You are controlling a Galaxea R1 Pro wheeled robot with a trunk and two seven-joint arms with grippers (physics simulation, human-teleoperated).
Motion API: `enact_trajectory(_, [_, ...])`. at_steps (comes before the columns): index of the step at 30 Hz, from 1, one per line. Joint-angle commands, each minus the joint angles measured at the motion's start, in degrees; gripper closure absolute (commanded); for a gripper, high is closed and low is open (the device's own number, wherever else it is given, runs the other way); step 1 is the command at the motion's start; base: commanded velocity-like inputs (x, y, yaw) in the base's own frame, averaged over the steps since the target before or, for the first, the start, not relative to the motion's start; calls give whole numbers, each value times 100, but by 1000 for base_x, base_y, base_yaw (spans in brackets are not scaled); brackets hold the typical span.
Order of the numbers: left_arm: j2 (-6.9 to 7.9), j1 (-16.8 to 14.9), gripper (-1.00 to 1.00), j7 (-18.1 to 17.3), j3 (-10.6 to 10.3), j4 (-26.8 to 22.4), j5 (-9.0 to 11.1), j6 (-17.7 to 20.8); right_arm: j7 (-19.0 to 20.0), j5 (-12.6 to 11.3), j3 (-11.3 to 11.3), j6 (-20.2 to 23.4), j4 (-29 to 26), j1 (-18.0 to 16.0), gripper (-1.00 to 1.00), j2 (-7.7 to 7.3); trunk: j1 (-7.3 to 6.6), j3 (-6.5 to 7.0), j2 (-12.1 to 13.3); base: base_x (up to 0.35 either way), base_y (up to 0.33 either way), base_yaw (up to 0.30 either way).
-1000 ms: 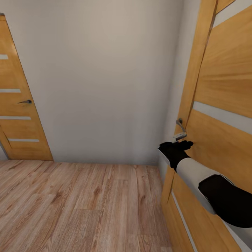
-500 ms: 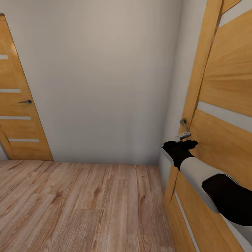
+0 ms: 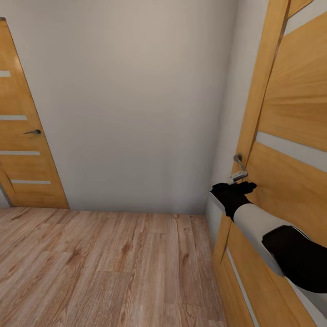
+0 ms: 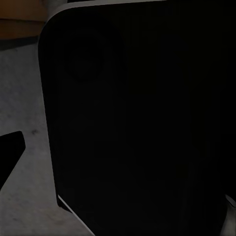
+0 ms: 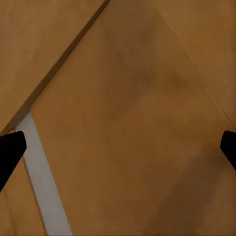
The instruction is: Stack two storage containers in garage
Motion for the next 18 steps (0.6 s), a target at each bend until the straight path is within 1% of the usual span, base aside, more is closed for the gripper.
enact_trajectory(1, [-1,1,-100,-7,0,-5,-2,-3,-44,28,64,99,-9,-5,-100,-80,0,-5,-3,0,0,0])
enact_trajectory(4, [-1,1,-100,-6,0,-5,-2,-3,-54,28,63,103,-13,-5,-100,-54,0,-5,-3,0,0,0])
enact_trajectory(7, [0,1,-100,-7,0,-5,-2,-3,-59,28,57,111,-27,-5,-100,32,0,-5,-3,0,0,0])
enact_trajectory(10, [-3,1,-100,-5,0,-5,-2,-3,-96,28,47,113,-40,-5,-100,336,0,-5,-3,0,0,0])
enact_trajectory(11, [-4,1,-100,-7,0,-5,-2,-3,-107,28,45,113,-39,-5,-100,392,0,-5,-3,0,0,0])
enact_trajectory(12, [-6,1,-100,-7,0,-5,-2,-3,-153,32,41,114,-38,-5,-100,573,0,-5,-3,0,0,0])
enact_trajectory(15, [-8,1,-100,-6,0,-5,-2,-3,-254,36,29,114,-36,-5,-100,943,0,-5,-3,0,0,0])
enact_trajectory(17, [-8,1,-100,-9,0,-5,-2,-3,-293,36,21,115,-36,-5,-100,1078,0,-5,-3,0,0,0])
enact_trajectory(18, [-9,1,-100,-10,0,-5,-2,-3,-297,36,21,115,-36,-5,-100,1078,0,-5,-3,0,0,0])
